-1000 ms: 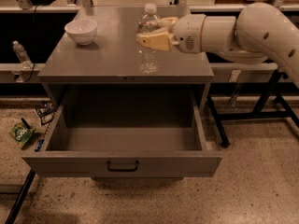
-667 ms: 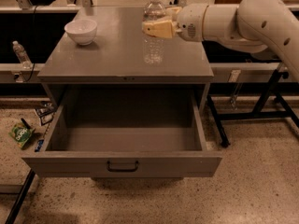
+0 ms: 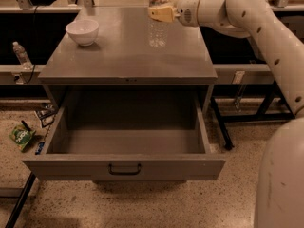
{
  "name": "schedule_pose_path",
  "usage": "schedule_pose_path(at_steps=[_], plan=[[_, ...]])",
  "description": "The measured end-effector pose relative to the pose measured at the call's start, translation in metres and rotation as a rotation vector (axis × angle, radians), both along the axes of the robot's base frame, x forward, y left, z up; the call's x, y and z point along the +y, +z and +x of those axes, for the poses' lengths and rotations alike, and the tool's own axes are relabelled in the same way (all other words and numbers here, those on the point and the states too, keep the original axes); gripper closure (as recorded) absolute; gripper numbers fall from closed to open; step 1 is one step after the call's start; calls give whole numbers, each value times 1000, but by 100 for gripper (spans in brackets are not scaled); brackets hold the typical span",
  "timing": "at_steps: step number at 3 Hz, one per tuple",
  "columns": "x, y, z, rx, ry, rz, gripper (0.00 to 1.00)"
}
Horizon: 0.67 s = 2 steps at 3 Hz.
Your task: Pick water bottle from top drawer and place on counter
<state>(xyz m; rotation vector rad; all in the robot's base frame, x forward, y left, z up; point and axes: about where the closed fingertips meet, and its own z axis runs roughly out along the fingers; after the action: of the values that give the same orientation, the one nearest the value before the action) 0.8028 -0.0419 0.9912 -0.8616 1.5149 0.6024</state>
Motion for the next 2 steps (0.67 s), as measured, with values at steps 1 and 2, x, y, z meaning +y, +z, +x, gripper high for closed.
schedule_pose_path(at_steps=[1, 2], plan=[[-7, -22, 34, 19, -59, 13, 100], [-11, -34, 46, 29, -82, 16, 100]])
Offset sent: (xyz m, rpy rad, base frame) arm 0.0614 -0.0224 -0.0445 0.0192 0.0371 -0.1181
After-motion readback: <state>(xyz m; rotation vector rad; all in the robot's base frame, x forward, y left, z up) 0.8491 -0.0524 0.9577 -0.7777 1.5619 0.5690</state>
